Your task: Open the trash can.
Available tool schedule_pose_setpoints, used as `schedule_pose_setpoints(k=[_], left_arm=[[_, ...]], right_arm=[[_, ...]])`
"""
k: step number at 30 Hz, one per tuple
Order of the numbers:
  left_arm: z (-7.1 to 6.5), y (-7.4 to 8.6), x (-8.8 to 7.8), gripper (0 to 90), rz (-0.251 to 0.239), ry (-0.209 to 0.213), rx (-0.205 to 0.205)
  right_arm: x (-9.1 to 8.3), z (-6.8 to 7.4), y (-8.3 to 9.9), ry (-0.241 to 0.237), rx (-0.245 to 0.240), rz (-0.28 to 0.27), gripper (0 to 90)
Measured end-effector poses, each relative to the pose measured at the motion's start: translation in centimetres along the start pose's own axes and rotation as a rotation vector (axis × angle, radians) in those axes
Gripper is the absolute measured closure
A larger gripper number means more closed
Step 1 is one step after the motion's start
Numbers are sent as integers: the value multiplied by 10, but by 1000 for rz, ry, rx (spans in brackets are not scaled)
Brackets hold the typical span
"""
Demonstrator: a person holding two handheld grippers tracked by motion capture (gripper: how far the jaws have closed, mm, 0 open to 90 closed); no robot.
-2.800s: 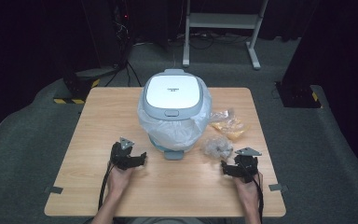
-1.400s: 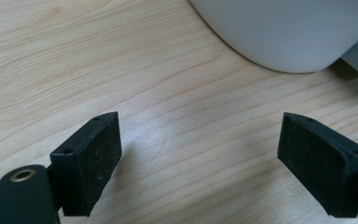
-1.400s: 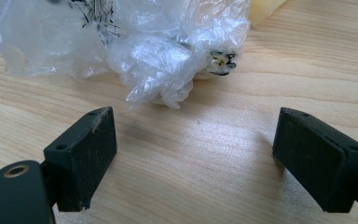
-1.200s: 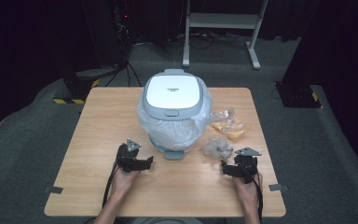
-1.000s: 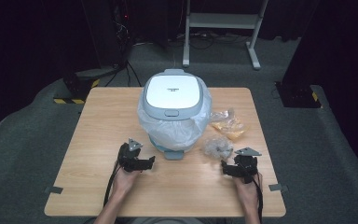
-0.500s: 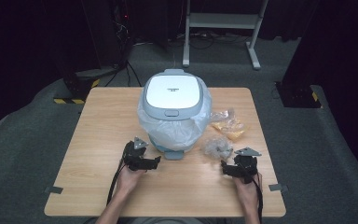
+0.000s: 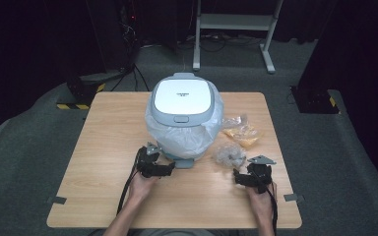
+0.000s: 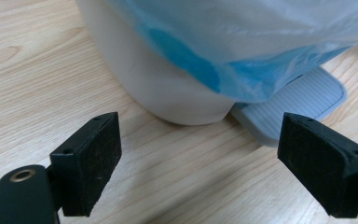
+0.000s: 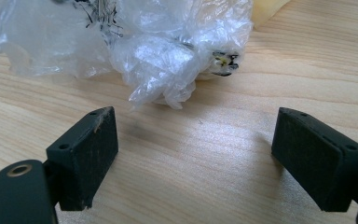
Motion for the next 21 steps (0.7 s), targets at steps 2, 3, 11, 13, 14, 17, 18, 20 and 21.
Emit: schedule_pose_setpoints(k=[2, 3, 11, 13, 14, 17, 18, 20, 21], left_arm=[[-3, -3, 2, 138, -2, 4, 3], [-3, -3, 2, 139, -2, 4, 3], [-7, -10, 5, 129, -2, 9, 3], [-10, -12, 8, 124, -14, 9, -19], [-10, -12, 8, 124, -14, 9, -19], [-10, -12, 12, 111, -12, 0, -23], [-10, -12, 12, 110, -12, 0, -23], [-10, -12, 13, 106, -9, -4, -25], [-10, -11, 14, 103, -5, -7, -27]], right_arm=[[0, 0, 0, 0, 0, 0, 142], [0, 0, 0, 0, 0, 0, 142], [0, 0, 0, 0, 0, 0, 142], [0, 0, 0, 0, 0, 0, 142], [0, 0, 0, 0, 0, 0, 142], [0, 0, 0, 0, 0, 0, 142], [0, 0, 0, 0, 0, 0, 142], [0, 0, 0, 0, 0, 0, 142], [0, 0, 0, 0, 0, 0, 142]])
Point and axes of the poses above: each handheld gripper's, and its own axes: x roughly forward along the jaws, y roughly out of its underside, z roughly to its left, the point moved 10 cm from there along x, roughly forward along the jaws, and after that the axes turned 4 degrees about -y, right-handed, at the moved point
